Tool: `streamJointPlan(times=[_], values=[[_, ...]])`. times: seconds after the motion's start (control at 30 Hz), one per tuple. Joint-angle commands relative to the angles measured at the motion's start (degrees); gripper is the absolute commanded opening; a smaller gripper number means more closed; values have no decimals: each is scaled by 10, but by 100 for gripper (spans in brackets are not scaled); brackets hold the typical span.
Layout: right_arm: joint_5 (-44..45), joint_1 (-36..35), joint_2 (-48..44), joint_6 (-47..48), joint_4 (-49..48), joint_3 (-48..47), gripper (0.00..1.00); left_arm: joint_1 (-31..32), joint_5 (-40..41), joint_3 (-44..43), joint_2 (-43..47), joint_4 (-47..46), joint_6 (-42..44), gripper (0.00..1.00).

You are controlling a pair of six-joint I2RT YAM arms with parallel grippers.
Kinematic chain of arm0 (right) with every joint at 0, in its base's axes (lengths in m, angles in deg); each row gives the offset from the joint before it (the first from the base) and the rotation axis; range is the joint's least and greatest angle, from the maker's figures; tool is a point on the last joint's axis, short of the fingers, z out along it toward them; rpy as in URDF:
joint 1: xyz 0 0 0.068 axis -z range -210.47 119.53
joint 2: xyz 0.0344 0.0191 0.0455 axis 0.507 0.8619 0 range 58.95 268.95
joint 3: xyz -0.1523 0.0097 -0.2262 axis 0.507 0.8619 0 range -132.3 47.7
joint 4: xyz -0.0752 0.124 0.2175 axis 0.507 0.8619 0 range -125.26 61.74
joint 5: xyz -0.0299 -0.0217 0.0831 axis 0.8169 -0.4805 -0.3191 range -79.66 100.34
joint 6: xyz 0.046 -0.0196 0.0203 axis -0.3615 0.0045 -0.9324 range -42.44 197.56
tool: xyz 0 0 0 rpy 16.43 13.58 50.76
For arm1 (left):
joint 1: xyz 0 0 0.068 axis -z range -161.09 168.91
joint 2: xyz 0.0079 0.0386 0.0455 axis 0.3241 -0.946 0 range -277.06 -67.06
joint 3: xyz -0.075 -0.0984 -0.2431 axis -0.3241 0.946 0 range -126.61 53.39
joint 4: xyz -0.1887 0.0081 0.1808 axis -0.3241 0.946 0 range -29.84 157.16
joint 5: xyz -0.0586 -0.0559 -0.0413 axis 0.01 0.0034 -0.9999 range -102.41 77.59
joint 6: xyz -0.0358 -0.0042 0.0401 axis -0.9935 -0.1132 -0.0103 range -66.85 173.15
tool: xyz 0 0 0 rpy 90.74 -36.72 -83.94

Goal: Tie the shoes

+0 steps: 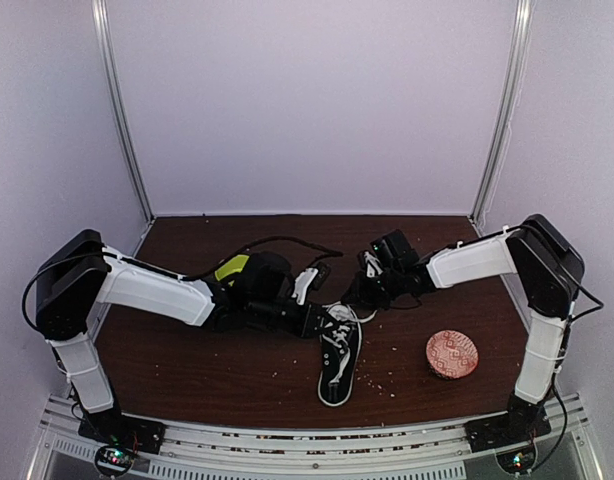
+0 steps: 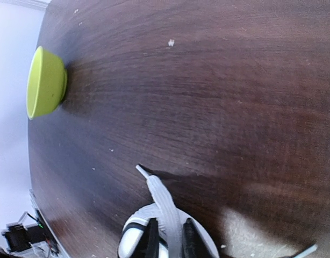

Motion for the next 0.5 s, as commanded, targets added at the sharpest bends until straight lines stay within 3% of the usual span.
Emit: streamJointPlan(times=[0.0, 0.47], values=[[2, 2, -11, -11, -22, 24, 3, -1, 8, -1, 17, -20, -4, 0], [96, 11, -212, -29, -8, 192, 0, 0, 25, 9, 21, -26, -18, 0]])
